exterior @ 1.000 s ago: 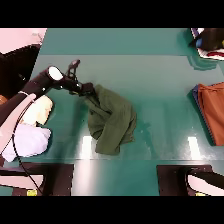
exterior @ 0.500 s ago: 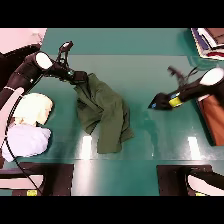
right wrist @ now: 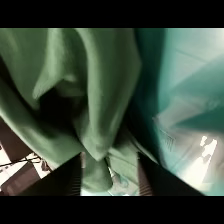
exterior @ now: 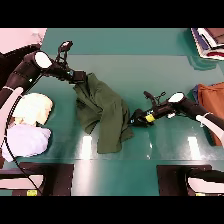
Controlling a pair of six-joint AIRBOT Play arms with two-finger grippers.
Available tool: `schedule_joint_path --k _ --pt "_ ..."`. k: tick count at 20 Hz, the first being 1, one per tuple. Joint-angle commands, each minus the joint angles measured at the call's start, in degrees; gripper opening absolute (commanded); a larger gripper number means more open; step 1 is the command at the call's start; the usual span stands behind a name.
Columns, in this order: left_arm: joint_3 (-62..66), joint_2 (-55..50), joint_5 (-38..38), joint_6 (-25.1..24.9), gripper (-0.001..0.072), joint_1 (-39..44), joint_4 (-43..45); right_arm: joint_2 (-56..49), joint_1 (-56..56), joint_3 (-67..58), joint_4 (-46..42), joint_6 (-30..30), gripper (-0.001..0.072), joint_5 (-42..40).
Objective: Fold the shirts.
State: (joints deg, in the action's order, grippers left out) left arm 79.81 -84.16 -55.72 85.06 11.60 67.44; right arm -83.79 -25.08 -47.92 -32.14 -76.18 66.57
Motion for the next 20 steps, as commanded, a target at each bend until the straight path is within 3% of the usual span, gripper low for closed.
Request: schedule_joint_path --k 1,2,4,7,13,20 --pt "0.1 0.0 0.0 0.0 0.0032 0.0 0.0 -1.1 -2.3 0.4 2.7 1.7 0.029 -2.8" --pt "0.1 0.1 -0.1 0.0 0.0032 0.0 0.0 -1.1 -2.3 0.4 2.6 1.7 0.0281 -3.7" --pt "0.1 0.1 -0.5 0.0 0.0032 0.0 0.0 -1.1 -2.4 0.4 2.7 3.1 0.0022 -4.6" --pt "0.4 2.0 -0.8 0.0 0.0031 0.0 1.5 2.9 -0.7 -0.1 0.8 3.3 0.0019 -8.0" --pt "8.5 17.1 -1.5 0.0 0.0032 0.0 8.5 20.3 14.3 -17.7 -18.7 -2.5 0.0019 -2.7" --pt "17.3 35.1 -2.5 0.0 0.0032 0.0 4.0 34.4 24.7 -37.4 -23.2 -2.5 0.0019 3.1"
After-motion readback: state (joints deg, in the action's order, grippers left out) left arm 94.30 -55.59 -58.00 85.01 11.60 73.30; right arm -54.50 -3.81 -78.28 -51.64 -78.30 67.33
